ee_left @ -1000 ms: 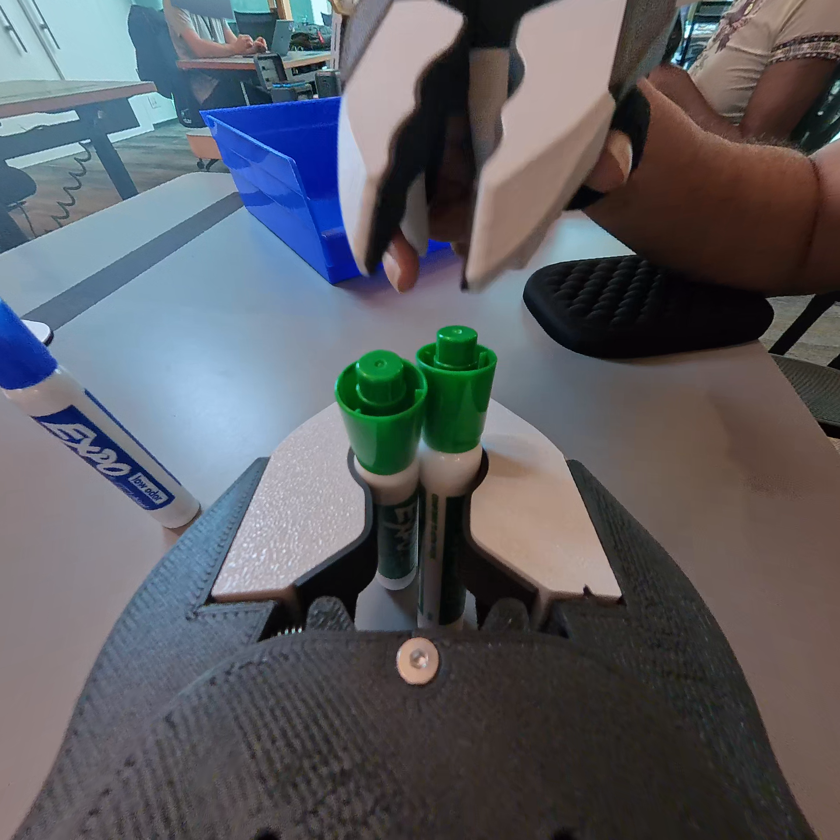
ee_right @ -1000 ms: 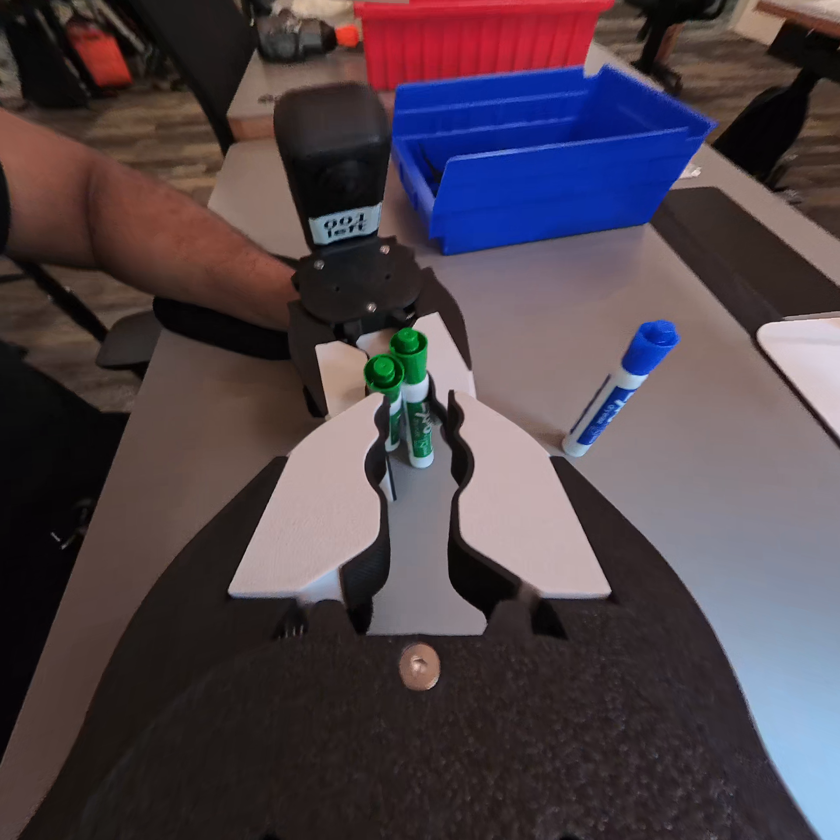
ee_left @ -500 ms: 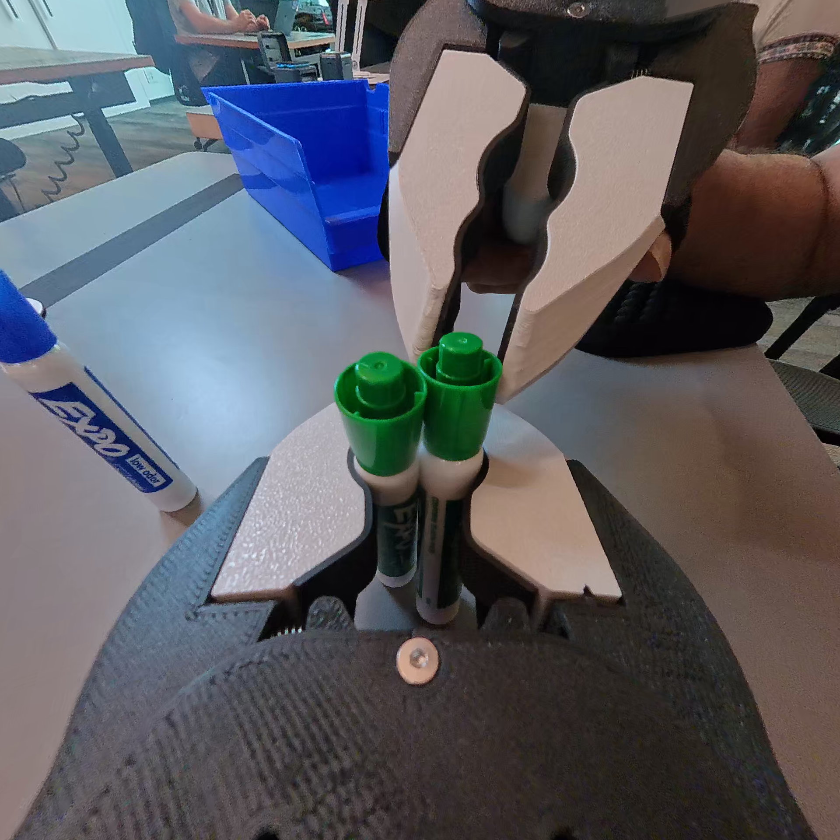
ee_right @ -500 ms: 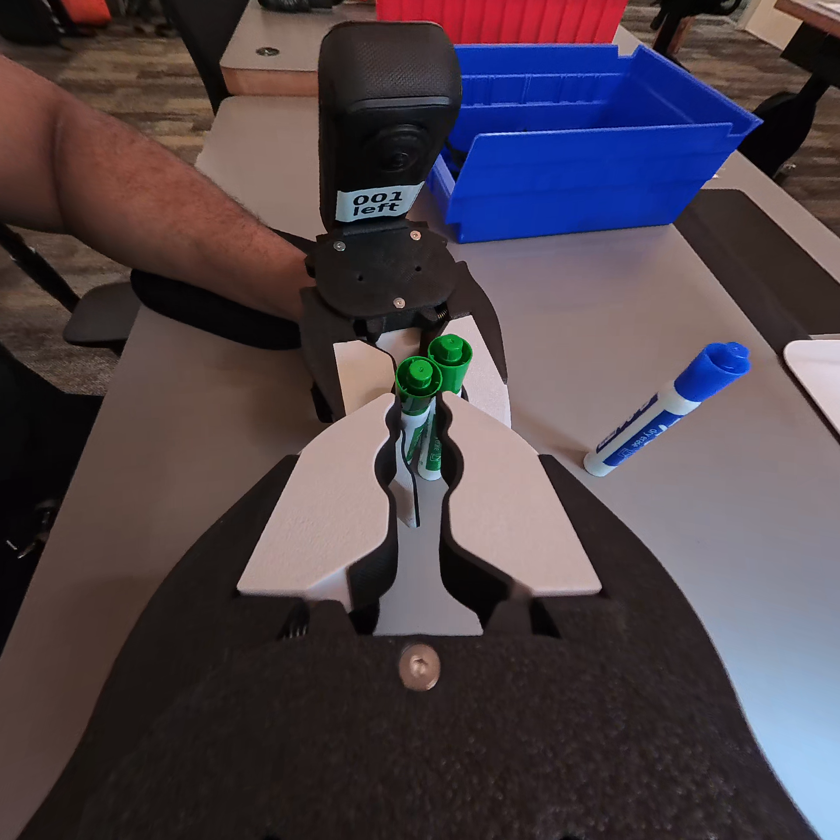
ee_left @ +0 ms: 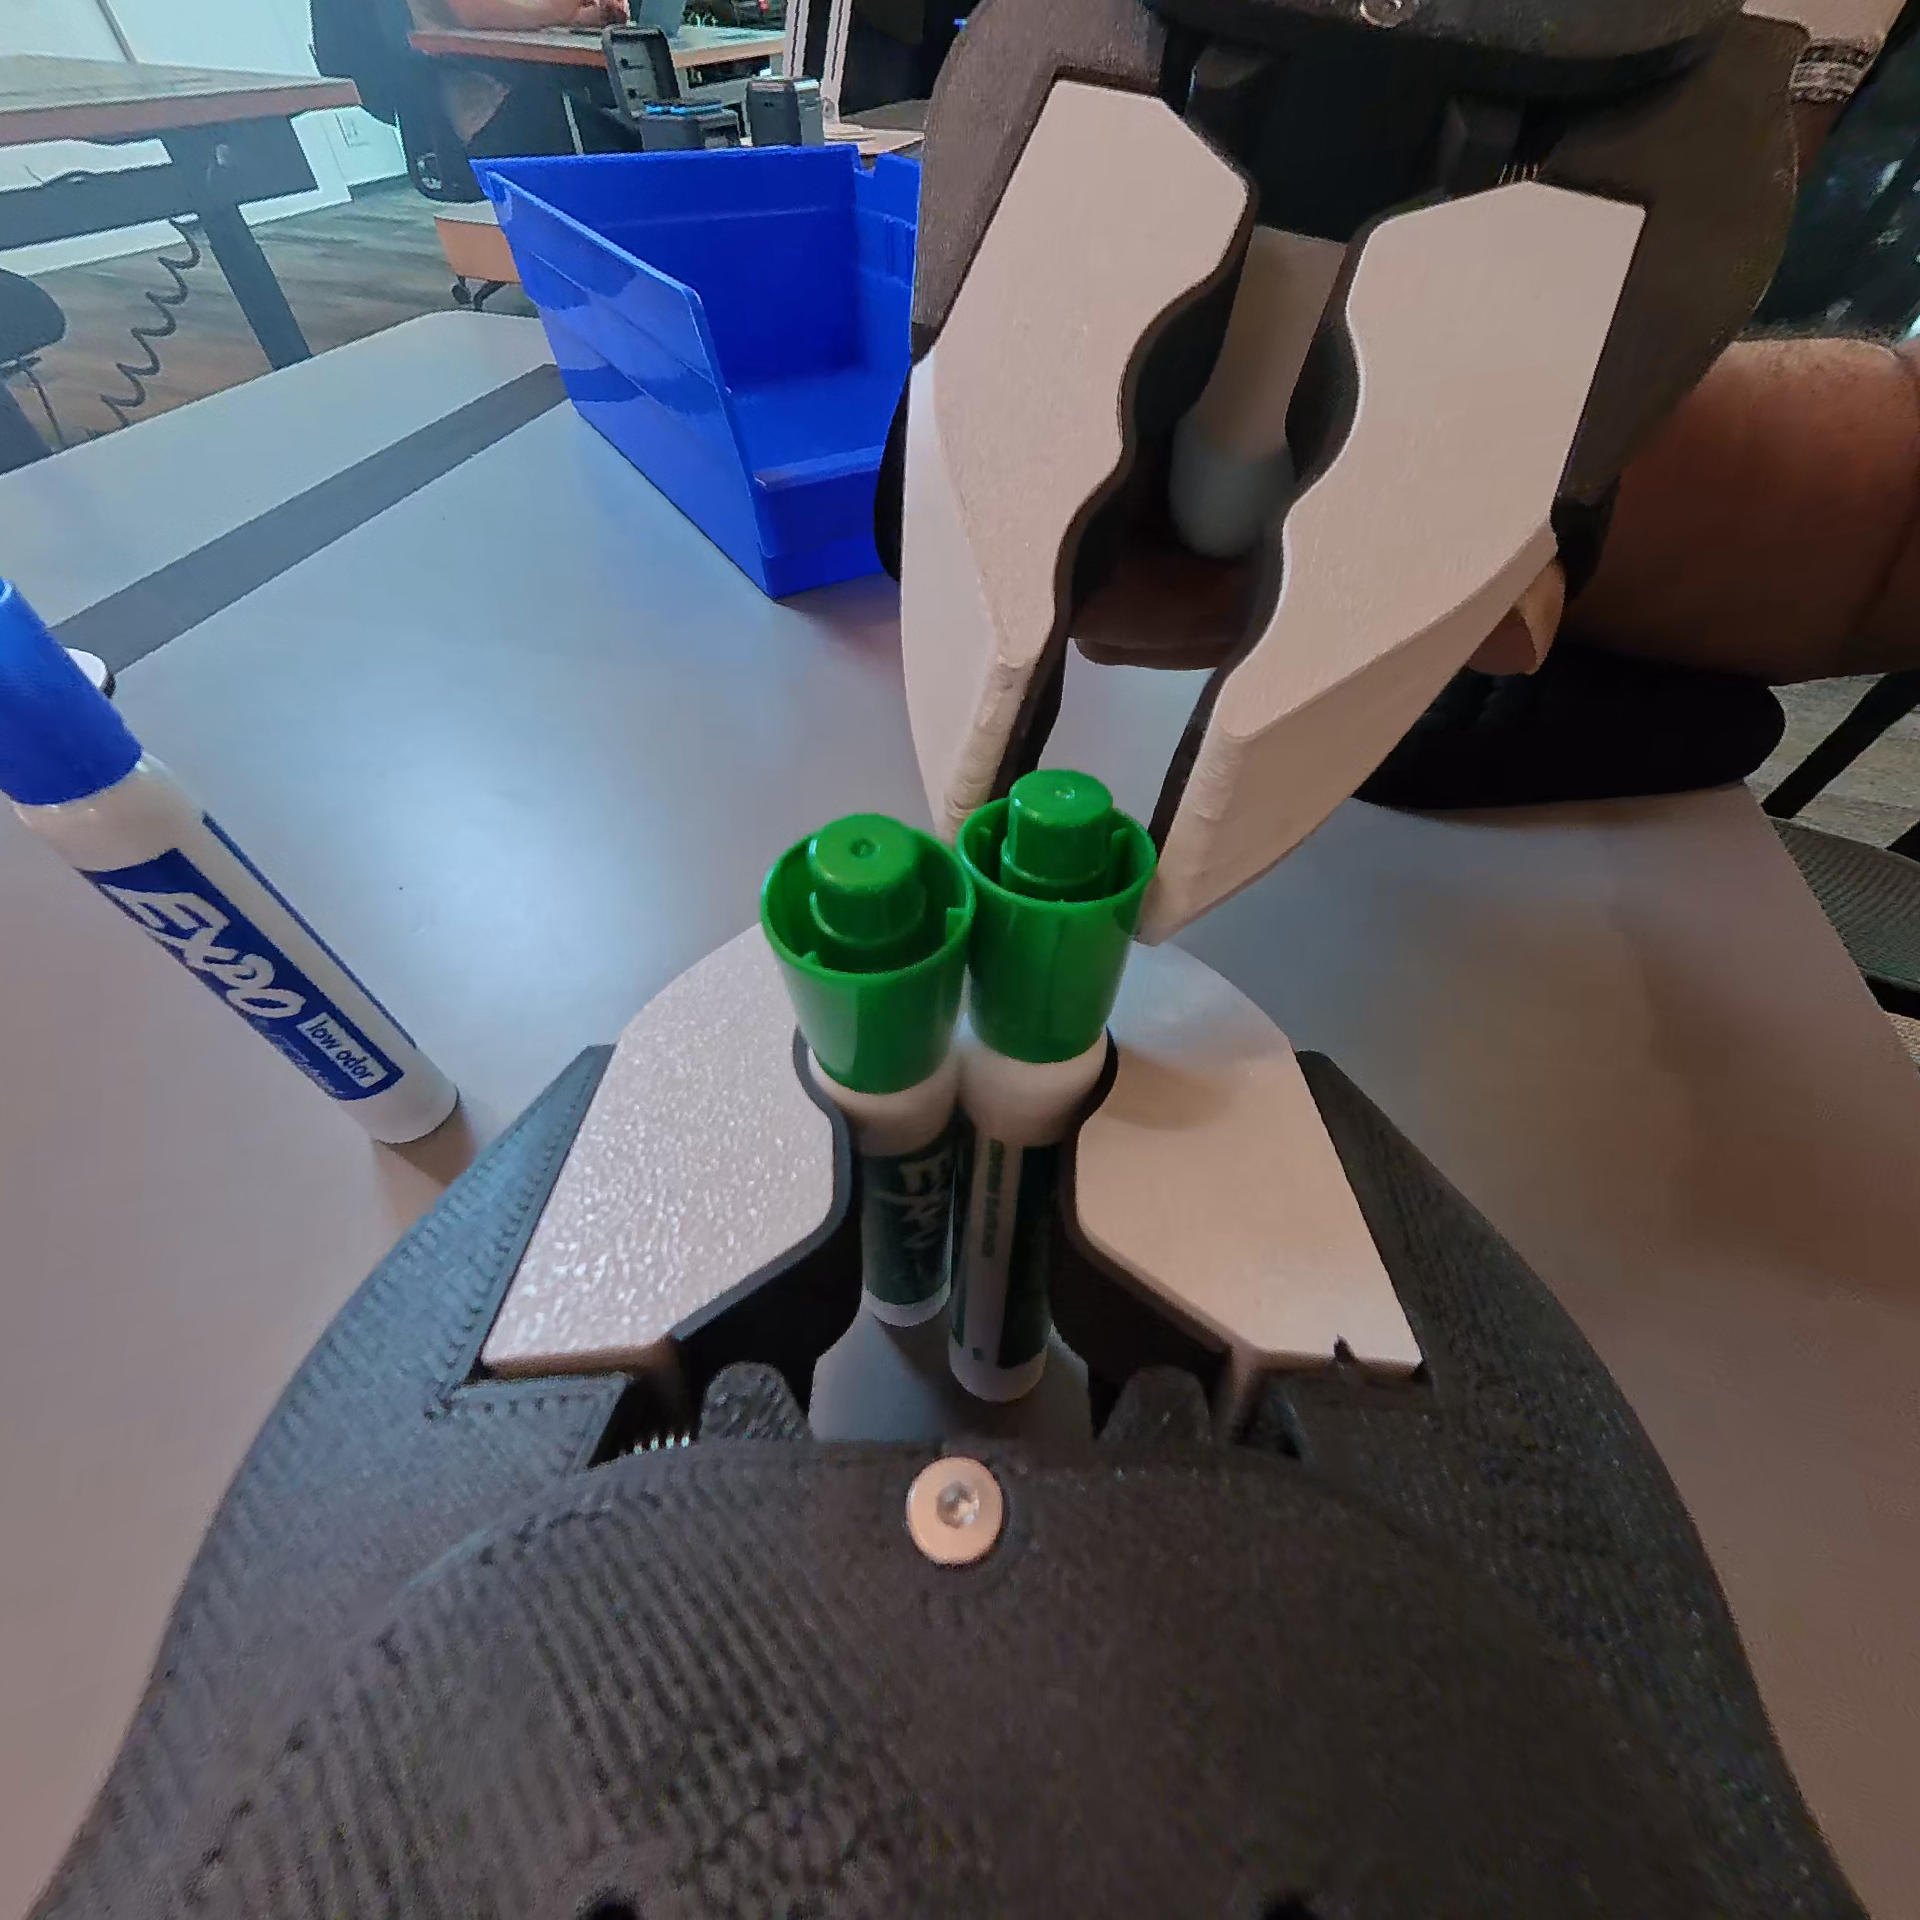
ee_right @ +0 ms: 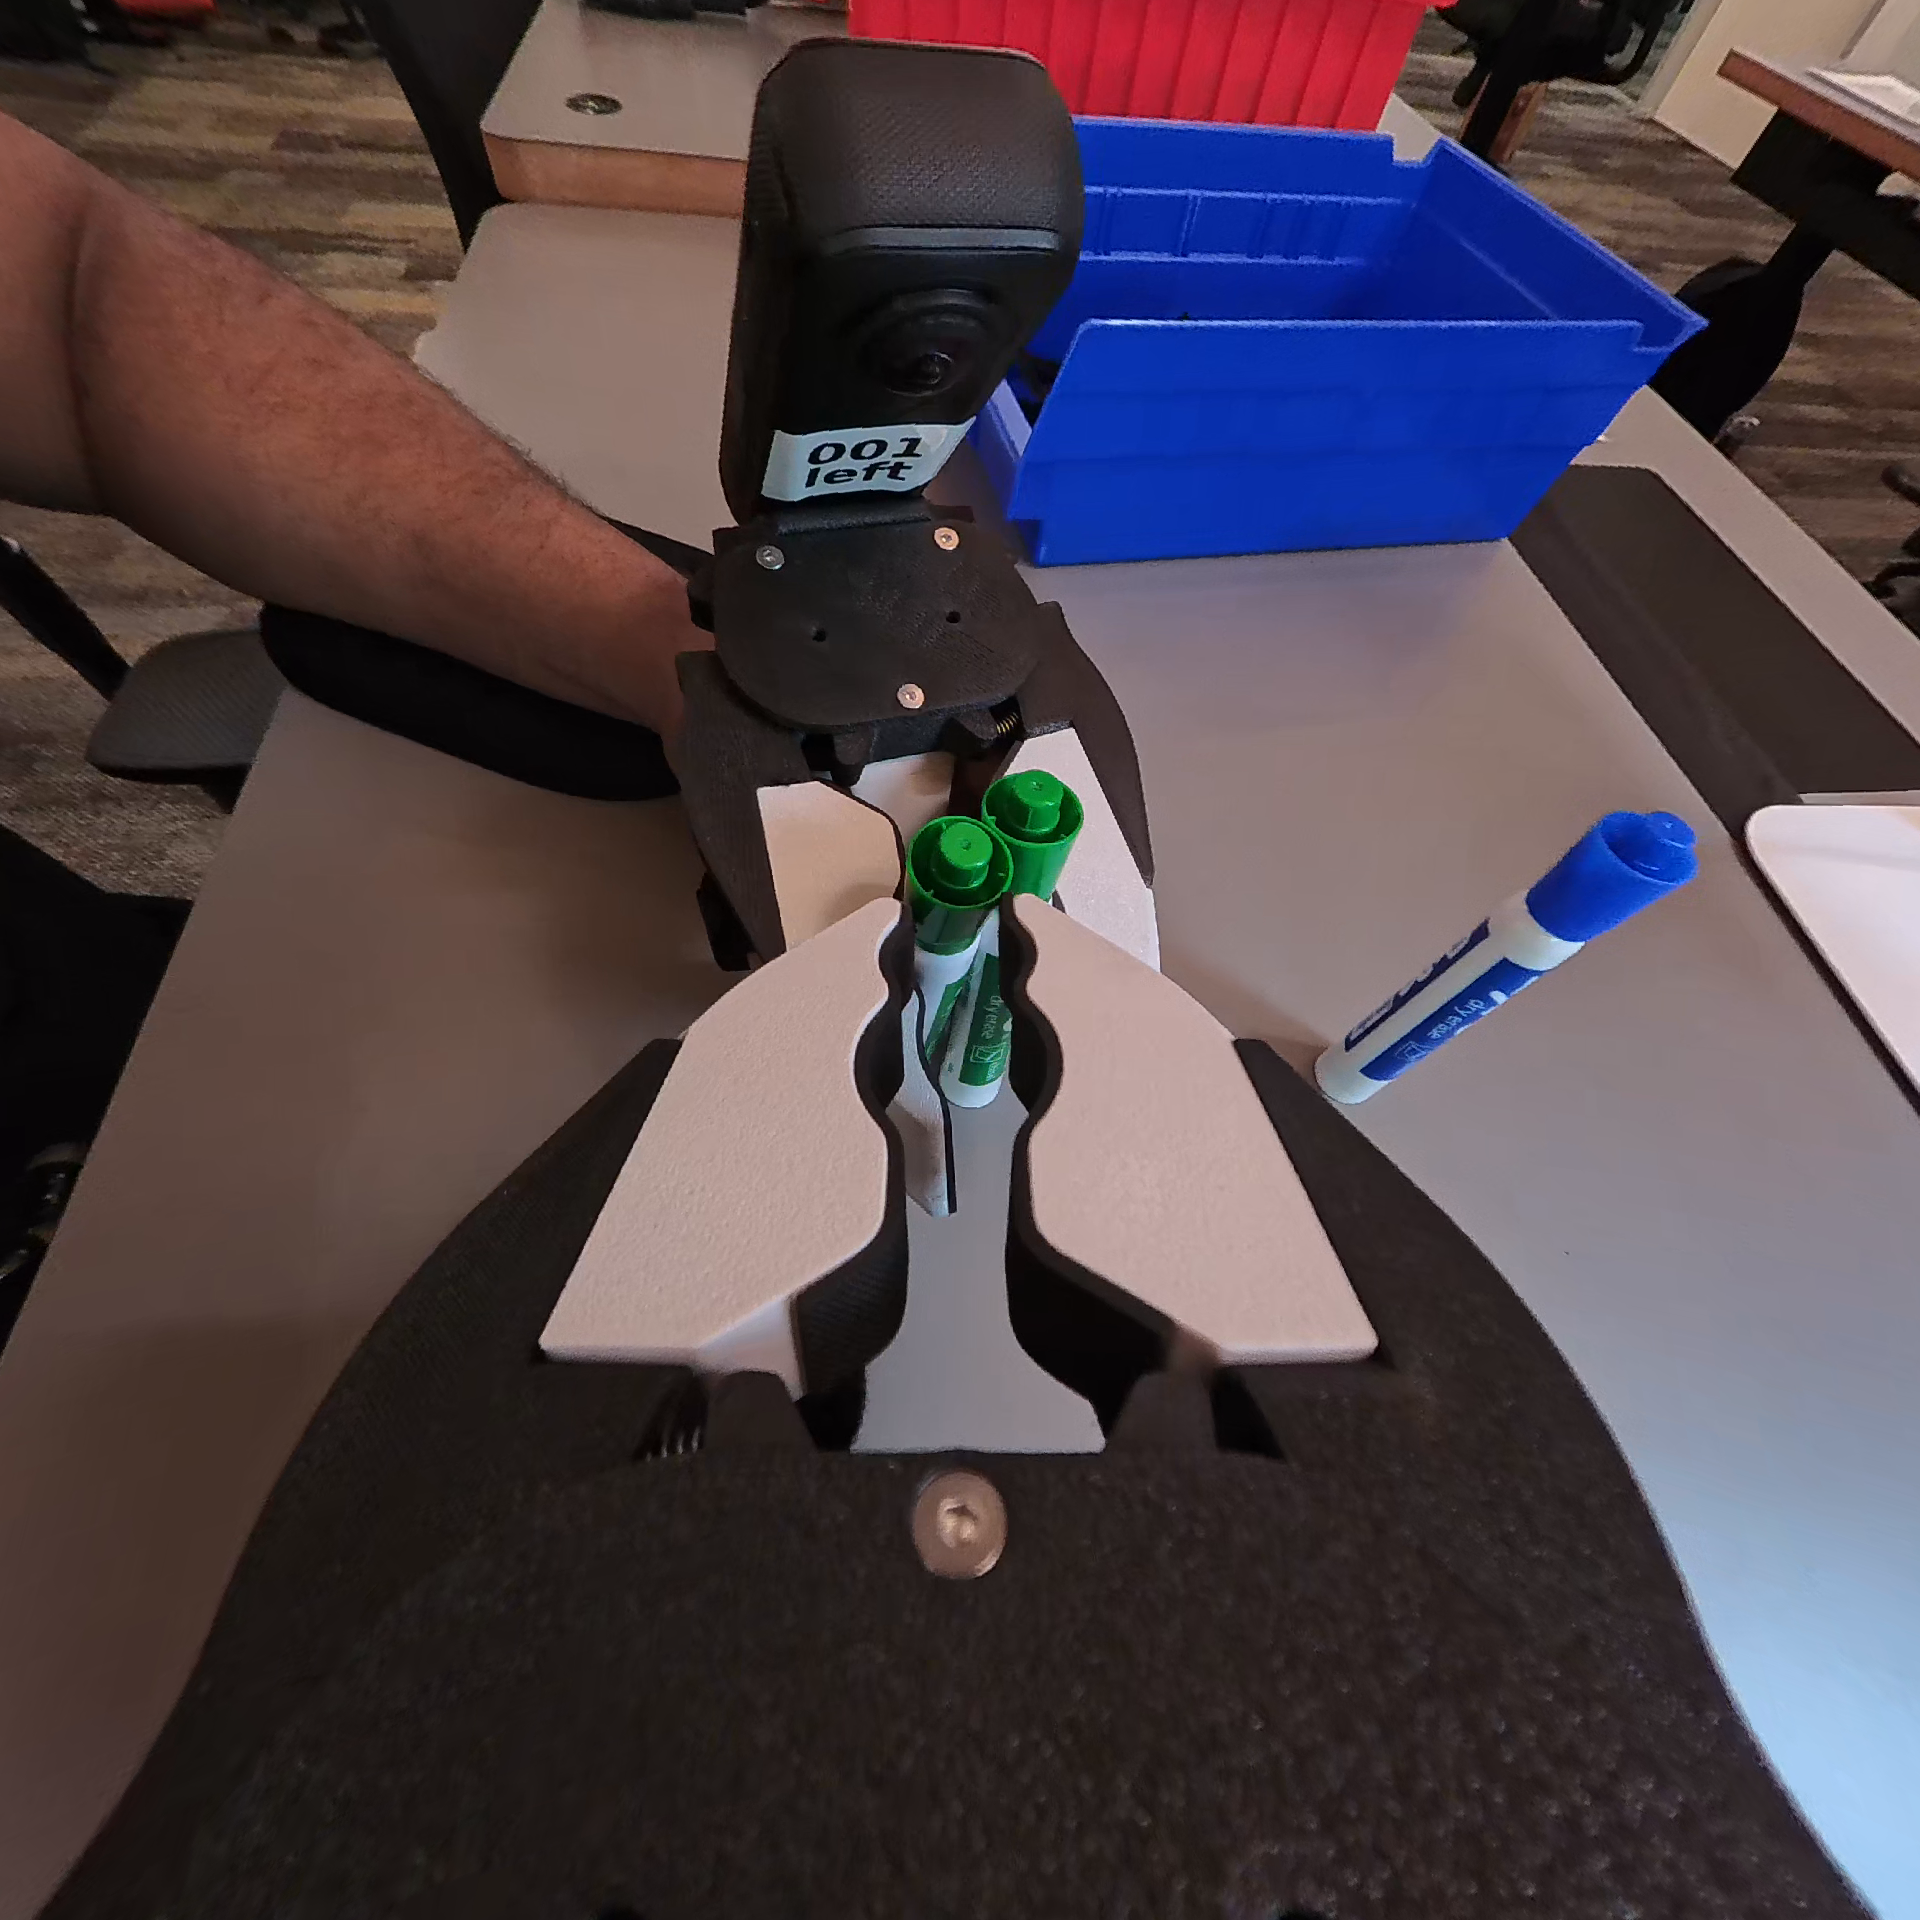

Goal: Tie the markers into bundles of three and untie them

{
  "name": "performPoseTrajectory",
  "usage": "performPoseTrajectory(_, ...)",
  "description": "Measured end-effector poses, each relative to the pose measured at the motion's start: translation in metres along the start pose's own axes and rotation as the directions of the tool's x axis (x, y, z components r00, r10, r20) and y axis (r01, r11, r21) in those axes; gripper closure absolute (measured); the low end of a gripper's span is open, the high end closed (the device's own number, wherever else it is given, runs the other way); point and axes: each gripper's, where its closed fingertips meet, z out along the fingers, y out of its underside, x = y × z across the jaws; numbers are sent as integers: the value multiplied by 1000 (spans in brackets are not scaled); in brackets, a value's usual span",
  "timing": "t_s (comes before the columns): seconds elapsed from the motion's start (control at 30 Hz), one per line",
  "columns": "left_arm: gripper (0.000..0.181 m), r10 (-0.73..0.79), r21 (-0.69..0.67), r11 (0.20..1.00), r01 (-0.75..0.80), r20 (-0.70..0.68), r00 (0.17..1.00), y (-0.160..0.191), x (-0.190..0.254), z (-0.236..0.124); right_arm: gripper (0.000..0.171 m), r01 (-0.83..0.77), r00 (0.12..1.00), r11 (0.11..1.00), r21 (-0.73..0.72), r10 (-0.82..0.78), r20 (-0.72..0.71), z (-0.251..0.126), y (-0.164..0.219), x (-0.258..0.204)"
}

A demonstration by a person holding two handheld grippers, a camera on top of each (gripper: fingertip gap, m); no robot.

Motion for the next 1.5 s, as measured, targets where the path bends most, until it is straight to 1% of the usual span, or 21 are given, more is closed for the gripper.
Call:
performPoseTrajectory(0.33, 141, -9, -22, 1000, 9, 11, 1000, 2, -1, -2, 154, 71, 996, 997, -17, -72, -52, 3, -1, 0)
performPoseTrajectory(0.67, 140, 7, -40, 999, -6, 11, 1000, 3, 1, -1, 151, 99, 992, 995, -32, -101, -70, 5, -2, -2)
performPoseTrajectory(0.8, 141, 1, -41, 999, -1, 4, 1000, 2, 1, 1, 150, 73, 996, 997, -28, -75, -47, 1, -1, 0)
performPoseTrajectory(0.93, 141, -12, -28, 1000, 12, -3, 1000, 1, 1, 1, 146, 30, 999, 999, 12, -29, -14, -3, -6, -1)
performPoseTrajectory(1.13, 141, -25, 10, 1000, 25, -17, 1000, 0, 0, -3, 143, -3, 1000, 1000, 10, 3, -4, 2, -1, 1)
performPoseTrajectory(1.3, 139, 2, -11, 1000, -2, -31, 1000, 5, 4, -5, 143, 2, 1000, 1000, 10, -1, -3, 2, 0, 1)
performPoseTrajectory(1.5, 131, 11, -30, 999, -12, -44, 999, 8, 6, -7, 143, 8, 1000, 1000, 8, -8, 5, 2, 0, 0)
